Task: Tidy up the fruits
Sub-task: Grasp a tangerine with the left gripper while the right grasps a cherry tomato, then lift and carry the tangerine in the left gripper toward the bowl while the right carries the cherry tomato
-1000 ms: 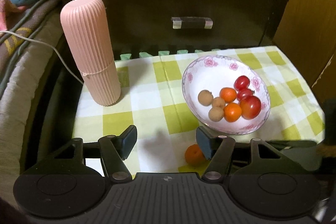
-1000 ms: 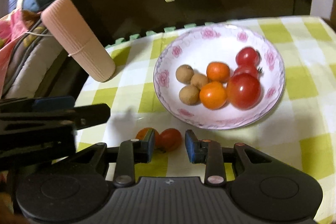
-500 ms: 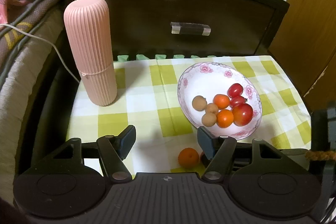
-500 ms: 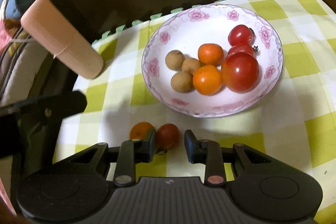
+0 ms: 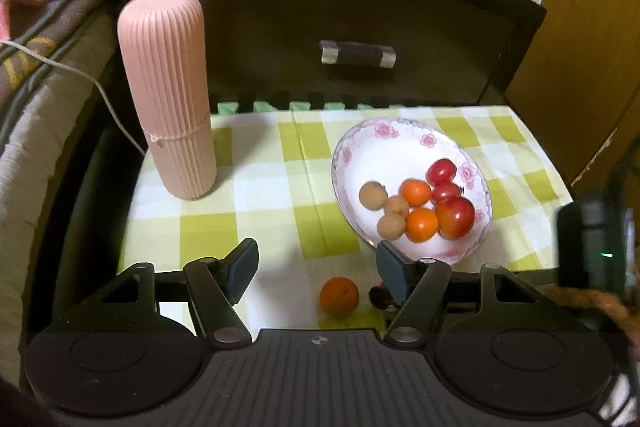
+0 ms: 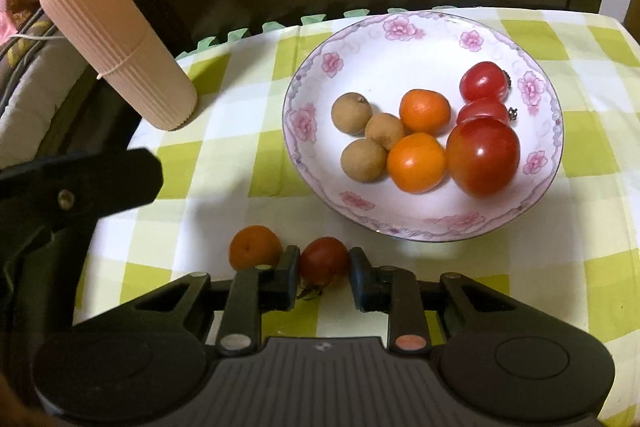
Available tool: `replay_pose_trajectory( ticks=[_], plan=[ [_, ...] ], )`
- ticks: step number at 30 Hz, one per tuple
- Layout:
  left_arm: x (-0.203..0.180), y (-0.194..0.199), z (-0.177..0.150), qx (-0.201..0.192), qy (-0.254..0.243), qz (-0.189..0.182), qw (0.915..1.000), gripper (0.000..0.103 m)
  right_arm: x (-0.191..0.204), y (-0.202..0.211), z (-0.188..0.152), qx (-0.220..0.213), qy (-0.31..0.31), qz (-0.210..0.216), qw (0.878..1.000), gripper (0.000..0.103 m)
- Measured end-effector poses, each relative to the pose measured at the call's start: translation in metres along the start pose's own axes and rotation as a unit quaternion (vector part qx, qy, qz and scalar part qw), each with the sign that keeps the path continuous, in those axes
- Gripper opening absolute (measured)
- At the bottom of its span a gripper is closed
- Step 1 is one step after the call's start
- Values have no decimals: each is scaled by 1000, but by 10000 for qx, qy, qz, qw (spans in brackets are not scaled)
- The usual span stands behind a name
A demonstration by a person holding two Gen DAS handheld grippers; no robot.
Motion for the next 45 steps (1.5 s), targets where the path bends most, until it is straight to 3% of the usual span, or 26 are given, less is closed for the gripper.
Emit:
replay_pose_trajectory(
  ticks=[5, 10, 22, 24, 28, 45],
  plan=[
    [3, -16, -13, 371, 146, -41, 9992, 70, -5, 15, -10, -83, 347, 10, 9994, 24],
    [1, -41, -26, 730, 163, 40, 9972, 61, -27, 24, -27, 43, 395, -70, 9992, 24],
    [-2, -84, -37, 958, 77, 361, 9947, 54, -62, 38, -37, 27, 277, 135, 9995, 24],
    [-5, -86, -34, 901, 0, 411, 9951, 54, -64, 37, -35, 36, 263, 158, 9995, 24],
    [-10, -87, -35, 918, -133, 395, 9949, 40, -68, 34, -34, 53, 214, 170, 9996, 24],
    [-29, -54, -76, 1246, -105, 92, 9921, 39, -74, 30, -49, 216, 541, -24, 9983, 24]
  ],
)
Point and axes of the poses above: each gripper's, at about its wrist camera, not at the fingertips, and y roughly against the way its jaws point, x to its left, z to its top, the point moved 7 cm from there along -y, roughly the way its jaws point, and after that the axes turned 12 degrees about -z, right-handed, at the moved point
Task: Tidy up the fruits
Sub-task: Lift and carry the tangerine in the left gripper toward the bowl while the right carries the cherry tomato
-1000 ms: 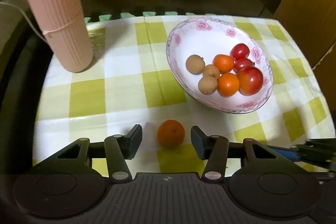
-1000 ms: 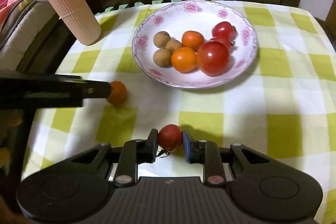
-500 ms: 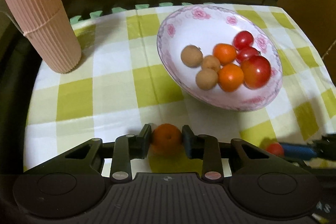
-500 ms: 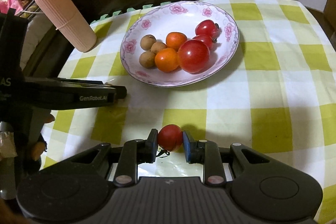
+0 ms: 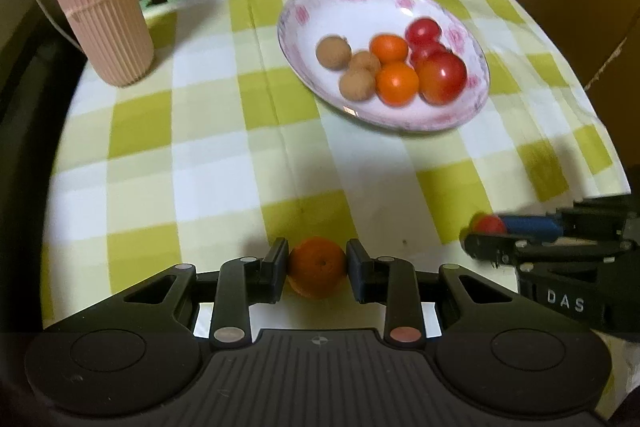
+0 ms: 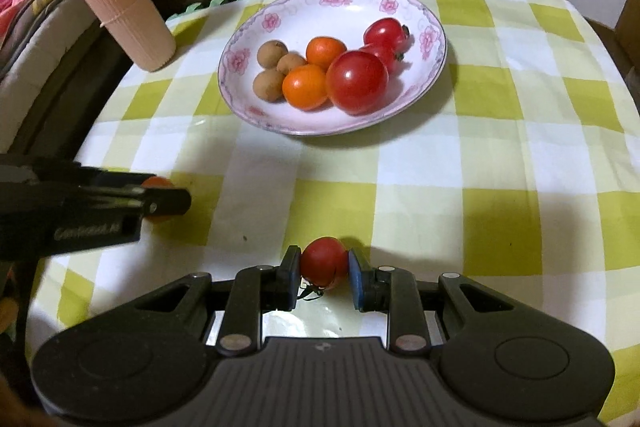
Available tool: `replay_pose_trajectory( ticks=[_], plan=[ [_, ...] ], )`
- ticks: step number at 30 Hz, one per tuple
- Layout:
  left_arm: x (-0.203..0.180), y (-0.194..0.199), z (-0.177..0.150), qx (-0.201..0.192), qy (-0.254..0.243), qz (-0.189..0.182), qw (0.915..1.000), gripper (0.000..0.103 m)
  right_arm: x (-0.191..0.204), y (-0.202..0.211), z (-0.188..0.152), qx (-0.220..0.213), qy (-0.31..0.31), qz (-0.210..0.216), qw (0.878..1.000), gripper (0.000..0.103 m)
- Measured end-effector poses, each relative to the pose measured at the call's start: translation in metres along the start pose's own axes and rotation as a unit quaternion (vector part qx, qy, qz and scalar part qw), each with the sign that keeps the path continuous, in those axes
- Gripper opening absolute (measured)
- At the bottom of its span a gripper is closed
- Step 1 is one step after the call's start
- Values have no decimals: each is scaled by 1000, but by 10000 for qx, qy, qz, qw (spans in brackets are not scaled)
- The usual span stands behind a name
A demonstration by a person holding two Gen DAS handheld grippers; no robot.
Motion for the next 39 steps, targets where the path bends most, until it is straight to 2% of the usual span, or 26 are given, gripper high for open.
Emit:
replay_pose_trajectory(
  ticks=[9, 17, 24, 32, 37, 39],
  plan=[
    [-8, -7, -8, 106, -241, 25, 9996, 44, 2, -1, -4, -4, 142, 9, 9999, 25],
    [-6, 2, -7, 5, -47, -26, 10000, 60, 2, -3, -2, 70, 108, 23, 9999, 25],
    [-5, 0, -8, 28, 55, -26, 10000, 63, 0, -2, 0, 109, 29, 30, 9999, 32],
    [-10, -7, -10, 103, -43, -44, 9999, 60, 3, -5, 2, 126, 26, 22, 9999, 34],
    [-10, -7, -11, 114, -102, 4, 9999, 45, 4, -5, 2, 74, 95, -33, 9999, 33],
    [-10, -6, -11, 106, -101, 22, 9999, 43, 6, -5, 1, 52, 191, -81, 9998, 33]
  ],
)
Point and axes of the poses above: each gripper's, at about its wrist camera, not at the fingertips, and y roughly against the way its jaws point, x to its left, z to its top, the point moved 7 cm from there along -y, roughly the way its jaws point, and after that the axes turned 12 degrees about -z, right-handed, at the moved point
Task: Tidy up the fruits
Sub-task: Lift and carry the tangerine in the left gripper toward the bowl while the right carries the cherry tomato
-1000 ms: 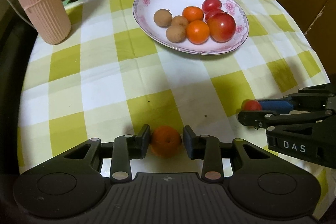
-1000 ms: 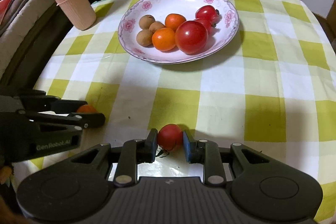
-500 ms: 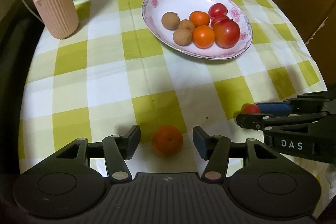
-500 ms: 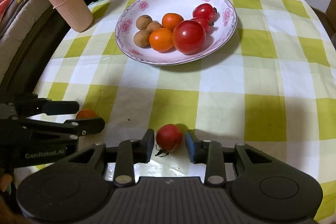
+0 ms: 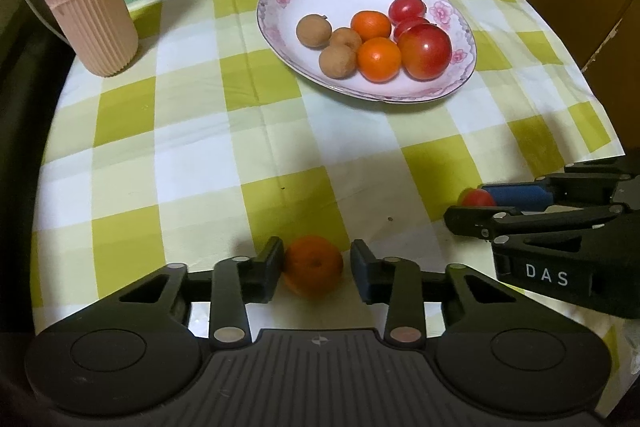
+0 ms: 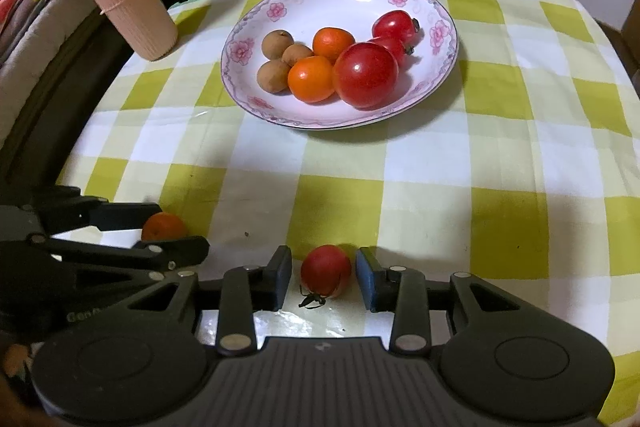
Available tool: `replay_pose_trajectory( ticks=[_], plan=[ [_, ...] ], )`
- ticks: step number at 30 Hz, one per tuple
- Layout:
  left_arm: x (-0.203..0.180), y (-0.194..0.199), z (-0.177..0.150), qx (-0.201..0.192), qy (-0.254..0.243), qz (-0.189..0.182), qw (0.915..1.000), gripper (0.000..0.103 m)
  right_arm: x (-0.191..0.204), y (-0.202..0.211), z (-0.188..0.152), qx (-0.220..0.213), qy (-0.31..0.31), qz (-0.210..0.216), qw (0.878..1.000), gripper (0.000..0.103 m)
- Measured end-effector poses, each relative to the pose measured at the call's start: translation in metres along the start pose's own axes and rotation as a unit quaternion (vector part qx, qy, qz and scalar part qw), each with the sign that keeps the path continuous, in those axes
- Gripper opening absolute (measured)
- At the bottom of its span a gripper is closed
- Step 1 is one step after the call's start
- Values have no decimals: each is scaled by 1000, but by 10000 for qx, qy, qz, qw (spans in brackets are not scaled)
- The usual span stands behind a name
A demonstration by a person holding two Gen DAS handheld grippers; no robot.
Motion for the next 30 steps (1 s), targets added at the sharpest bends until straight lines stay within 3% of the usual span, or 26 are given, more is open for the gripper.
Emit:
replay_pose_trajectory(
  ticks=[4, 30],
  plan=[
    [-2, 2, 0, -34, -20, -20, 10000, 40, 2, 2, 0, -52, 68, -24, 10000, 26],
    [-11, 19, 35, -538, -24, -180, 9984, 40, 4, 22, 22, -383, -59, 170, 9991, 26]
  ],
)
Point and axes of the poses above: each gripper's, at about its wrist camera, not at the fingertips, and y roughly against the way its jaws point, x to its left, z to its top, the point moved 7 cm from there along -y, roughly the way its jaws point, and after that the axes turned 12 degrees about -z, right-handed, at the moved point
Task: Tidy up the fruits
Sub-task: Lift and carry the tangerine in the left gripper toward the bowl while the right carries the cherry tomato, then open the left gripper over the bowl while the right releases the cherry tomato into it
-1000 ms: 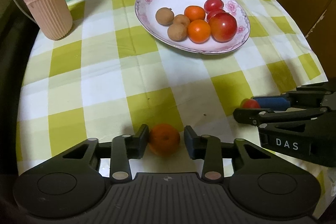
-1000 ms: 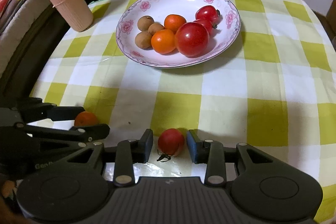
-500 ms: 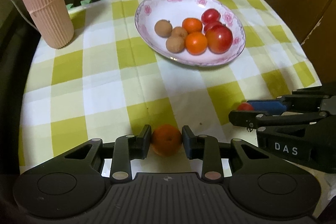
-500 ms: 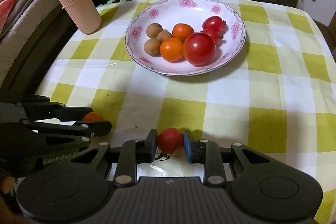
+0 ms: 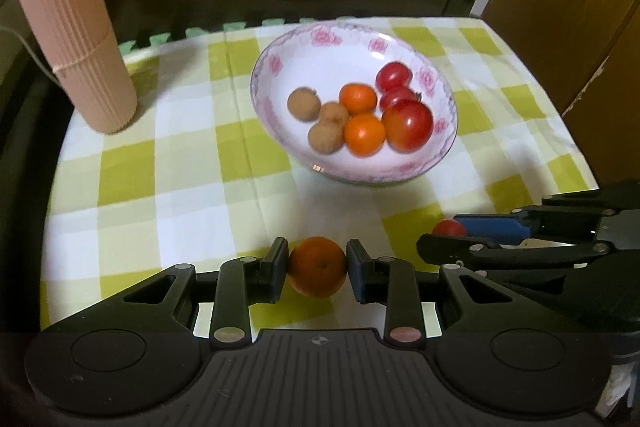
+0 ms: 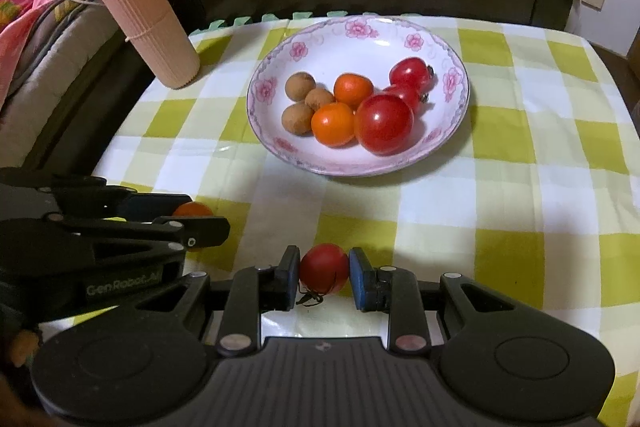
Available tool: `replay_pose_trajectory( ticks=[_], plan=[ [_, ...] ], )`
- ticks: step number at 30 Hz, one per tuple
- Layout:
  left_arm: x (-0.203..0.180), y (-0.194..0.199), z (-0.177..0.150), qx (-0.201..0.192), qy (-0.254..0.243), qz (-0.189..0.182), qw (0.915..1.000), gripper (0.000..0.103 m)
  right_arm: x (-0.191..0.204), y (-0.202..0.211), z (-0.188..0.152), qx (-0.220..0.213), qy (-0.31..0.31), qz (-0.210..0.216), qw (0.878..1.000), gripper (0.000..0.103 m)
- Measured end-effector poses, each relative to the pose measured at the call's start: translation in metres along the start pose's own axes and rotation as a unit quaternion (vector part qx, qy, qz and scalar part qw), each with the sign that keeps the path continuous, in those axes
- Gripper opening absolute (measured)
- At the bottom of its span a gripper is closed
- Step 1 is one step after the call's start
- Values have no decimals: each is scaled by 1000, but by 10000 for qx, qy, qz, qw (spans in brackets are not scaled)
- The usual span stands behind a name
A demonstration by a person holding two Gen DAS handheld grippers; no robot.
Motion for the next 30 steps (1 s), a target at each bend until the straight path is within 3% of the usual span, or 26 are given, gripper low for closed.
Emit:
replay_pose_trajectory(
  ticks=[10, 20, 30],
  plan=[
    [-3, -2, 28, -203, 36, -52, 9998, 38, -9, 3, 25, -179, -197, -3, 9996, 26],
    [-1, -12, 81, -449, -45, 32, 9990, 38, -23, -1, 67, -433, -449, -63, 9980, 26],
    [11, -37, 107, -406, 81, 72, 9991, 38, -32, -21, 103, -490, -432, -253, 9975, 26]
  ],
)
Point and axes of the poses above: each gripper's, at about its wrist camera, not at the fingertips, and y roughly against the way its jaws point, x to its left, z to its top, the point moved 7 cm from there along -y, roughly the way its jaws point, and after that the axes turned 12 degrees about -z, right-handed, at the moved point
